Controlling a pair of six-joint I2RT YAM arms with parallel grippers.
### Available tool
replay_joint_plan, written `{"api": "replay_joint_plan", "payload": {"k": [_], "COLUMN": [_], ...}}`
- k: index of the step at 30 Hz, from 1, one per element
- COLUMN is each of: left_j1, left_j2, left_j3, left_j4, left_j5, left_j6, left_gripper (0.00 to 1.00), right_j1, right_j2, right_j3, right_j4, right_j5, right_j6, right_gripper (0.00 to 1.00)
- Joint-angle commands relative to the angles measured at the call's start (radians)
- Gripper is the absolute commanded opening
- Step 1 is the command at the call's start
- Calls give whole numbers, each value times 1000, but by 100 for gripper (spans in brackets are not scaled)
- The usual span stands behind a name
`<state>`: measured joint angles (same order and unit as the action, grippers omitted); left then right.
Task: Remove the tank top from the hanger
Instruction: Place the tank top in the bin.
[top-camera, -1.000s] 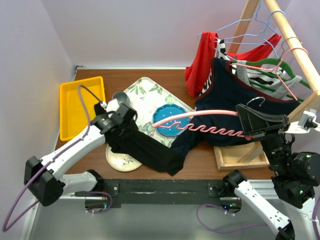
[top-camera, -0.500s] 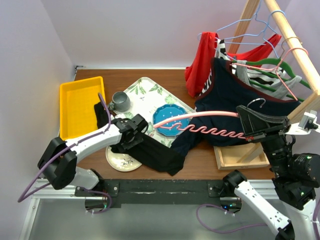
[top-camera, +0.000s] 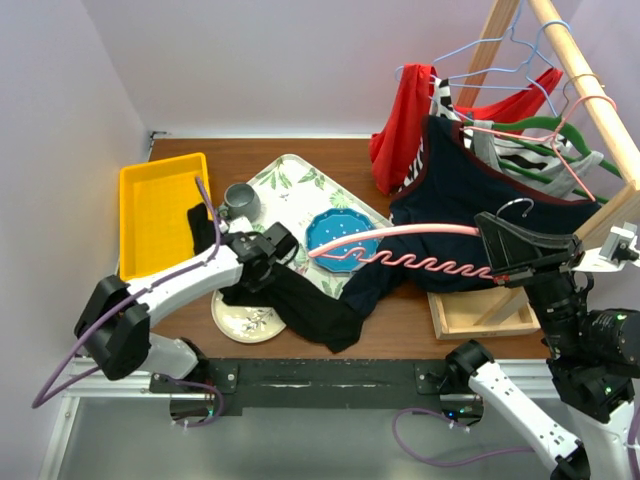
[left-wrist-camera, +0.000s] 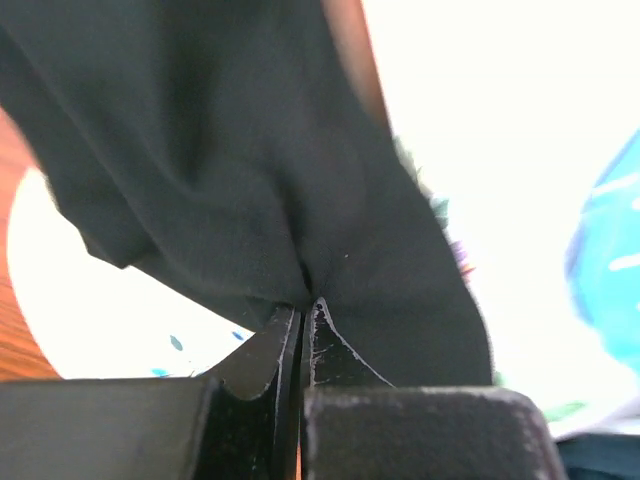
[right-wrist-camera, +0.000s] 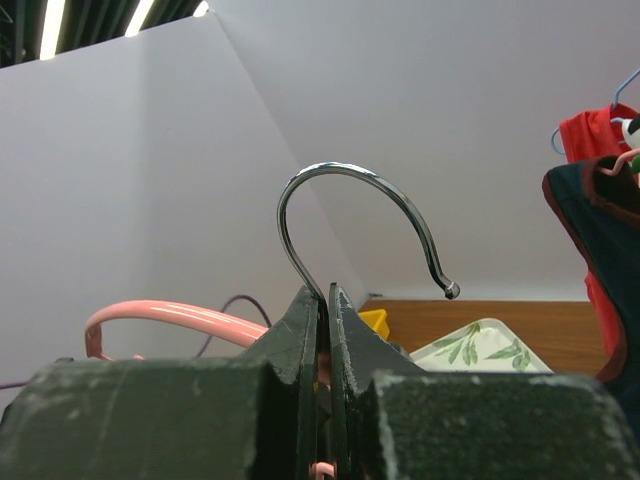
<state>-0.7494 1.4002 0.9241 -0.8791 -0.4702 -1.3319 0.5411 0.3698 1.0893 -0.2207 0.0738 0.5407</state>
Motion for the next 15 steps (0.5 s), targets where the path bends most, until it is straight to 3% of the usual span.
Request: {"api": "replay_joint_plan", "payload": {"k": [1,5,7,11,15], "left_j1": [-1,31,126,283,392], "left_j2": [-69,-52,-56,-84,-116], "left_j3": [215,443,495,607,619], "left_j4": [-183,-435,-434,-284,-80], "left_j5": [-337,-588,-636,-676,-696], "left_j6": [-26,-114,-37,179,440], "left_gripper": [0,0,0,0,0], "right_j1": [-1,-1,-1,-1,-3], "right_j2": [-8,-8,-8,-6,-5], "right_j3": [24,29,30,31,26], "right_j4": [50,50,50,44,43], "right_j5": [17,17,15,12,12], "right_j6": [-4,-5,-7,-8,-4], "right_gripper": [0,0,0,0,0]}}
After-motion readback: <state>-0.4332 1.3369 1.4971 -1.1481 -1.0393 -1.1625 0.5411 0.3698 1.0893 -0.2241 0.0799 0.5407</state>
